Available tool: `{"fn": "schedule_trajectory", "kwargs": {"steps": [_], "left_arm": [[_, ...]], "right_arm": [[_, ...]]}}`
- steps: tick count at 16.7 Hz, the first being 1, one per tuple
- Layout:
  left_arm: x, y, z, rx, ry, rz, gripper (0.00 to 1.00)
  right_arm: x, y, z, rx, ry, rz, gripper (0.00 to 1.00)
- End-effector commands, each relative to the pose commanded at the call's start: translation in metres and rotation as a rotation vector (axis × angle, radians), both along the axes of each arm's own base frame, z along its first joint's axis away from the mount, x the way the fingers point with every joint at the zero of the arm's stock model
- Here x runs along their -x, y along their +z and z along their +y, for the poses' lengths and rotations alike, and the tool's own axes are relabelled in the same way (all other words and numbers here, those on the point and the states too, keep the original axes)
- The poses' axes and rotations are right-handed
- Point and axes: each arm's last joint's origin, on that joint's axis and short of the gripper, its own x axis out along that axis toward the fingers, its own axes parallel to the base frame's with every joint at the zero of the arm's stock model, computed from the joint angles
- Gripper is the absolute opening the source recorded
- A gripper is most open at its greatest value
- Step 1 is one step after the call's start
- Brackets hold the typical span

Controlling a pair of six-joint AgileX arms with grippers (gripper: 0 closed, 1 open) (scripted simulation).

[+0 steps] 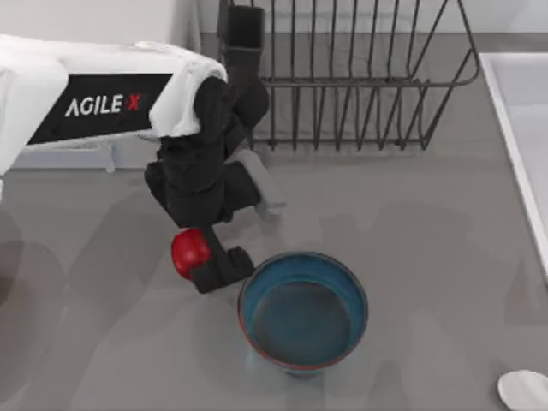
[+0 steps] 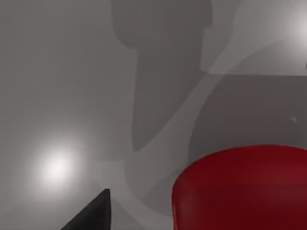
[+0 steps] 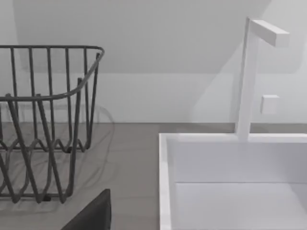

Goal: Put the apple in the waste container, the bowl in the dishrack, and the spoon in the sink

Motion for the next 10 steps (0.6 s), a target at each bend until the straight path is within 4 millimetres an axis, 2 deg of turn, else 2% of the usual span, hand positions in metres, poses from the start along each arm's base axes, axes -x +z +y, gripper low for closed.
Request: {"fn": "schedule_trajectory", "kwargs": {"steps": [2,6,10], "left_arm": [[0.0017,-0.0148,0.0019,-0.004,0.0,0.006,1.0],[0.0022,-0.0176,0.0022,-0.005,-0.001,0.009,1.0],[0.0022,-0.0176,0.0022,-0.005,-0.001,0.009,0.7]], "right_arm": [[0.0,0.0,0.0,0.0,0.0,0.0,1.0],[0.0,0.0,0.0,0.0,0.0,0.0,1.0],[0.0,0.0,0.0,0.0,0.0,0.0,1.0]]}}
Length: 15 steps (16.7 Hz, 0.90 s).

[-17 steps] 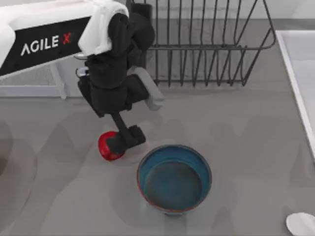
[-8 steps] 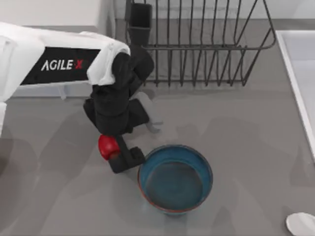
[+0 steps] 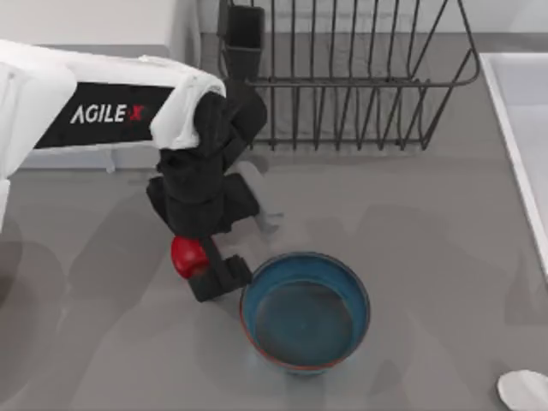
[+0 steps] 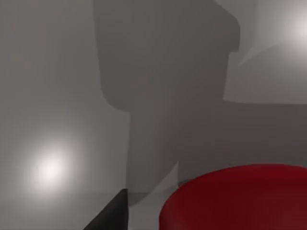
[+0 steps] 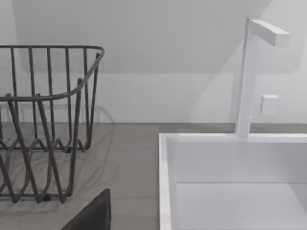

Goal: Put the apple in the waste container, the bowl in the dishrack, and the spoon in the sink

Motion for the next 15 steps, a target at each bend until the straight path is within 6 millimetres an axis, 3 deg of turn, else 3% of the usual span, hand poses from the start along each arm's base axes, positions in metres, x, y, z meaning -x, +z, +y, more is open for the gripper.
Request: {"fn": "schedule_trajectory", "kwargs": {"steps": [9,15], "left_arm": [[0.0,0.0,0.0,0.0,0.0,0.0,0.02],[0.0,0.0,0.0,0.0,0.0,0.0,0.0]], "right_arm": [[0.0,0.0,0.0,0.0,0.0,0.0,1.0],[0.0,0.0,0.0,0.0,0.0,0.0,1.0]]}}
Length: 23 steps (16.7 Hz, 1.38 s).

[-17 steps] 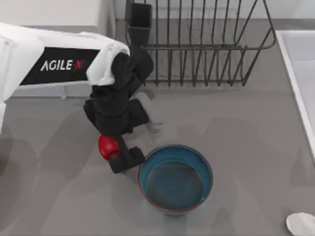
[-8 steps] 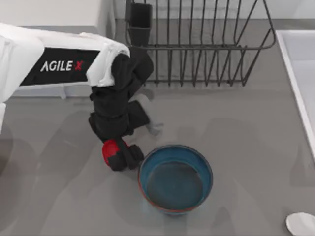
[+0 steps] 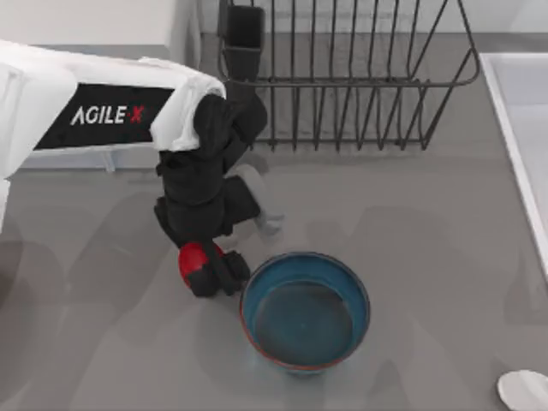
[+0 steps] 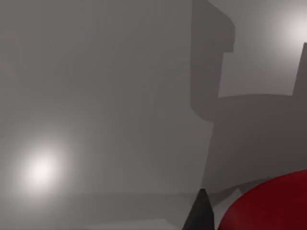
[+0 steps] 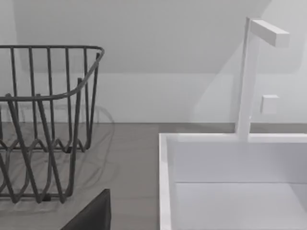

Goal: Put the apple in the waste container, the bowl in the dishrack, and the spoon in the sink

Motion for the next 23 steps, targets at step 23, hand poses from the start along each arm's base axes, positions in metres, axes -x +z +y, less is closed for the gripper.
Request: {"fn": "schedule_trajectory", "kwargs": {"steps": [23], "left_arm": [[0.005,0.093,0.001,0.023,0.118,0.02,0.0]], "right_arm": [[0.0,0.0,0.0,0.0,0.0,0.0,1.0]]}}
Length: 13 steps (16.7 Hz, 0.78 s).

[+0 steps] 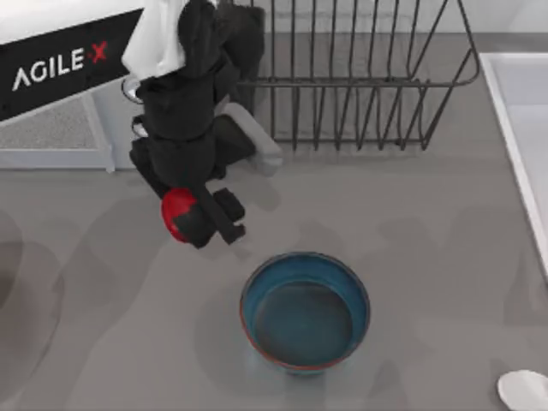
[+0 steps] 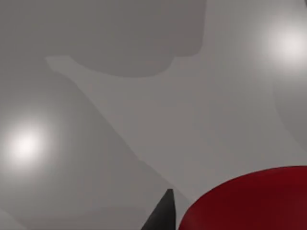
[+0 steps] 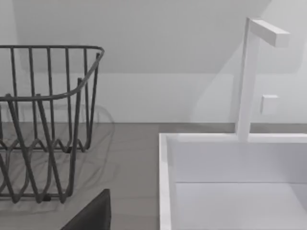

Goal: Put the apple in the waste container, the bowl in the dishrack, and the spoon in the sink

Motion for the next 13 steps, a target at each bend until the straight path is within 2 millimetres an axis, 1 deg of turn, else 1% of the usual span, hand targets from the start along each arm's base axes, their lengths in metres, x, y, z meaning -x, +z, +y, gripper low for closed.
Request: {"fn": "schedule_trajectory", "kwargs": {"steps": [3,6,8,10,13], "left_arm": [[0.002,-0.013,0.012,-0.009,0.215,0.015,0.0],[0.006,-0.024,0.035,-0.035,0.545,0.031,0.0],[0.008,-0.028,0.057,-0.06,0.812,0.035,0.0],[0.01,-0.027,0.086,-0.084,1.1,0.027,0.0],[0.014,-0.015,0.135,-0.101,1.533,-0.006,0.0]], "right_arm": [[0.0,0.0,0.0,0.0,0.0,0.0,1.0],[0.0,0.0,0.0,0.0,0.0,0.0,1.0],[0.0,0.0,0.0,0.0,0.0,0.0,1.0],[0.0,0.0,0.0,0.0,0.0,0.0,1.0],[0.0,0.0,0.0,0.0,0.0,0.0,1.0]]}}
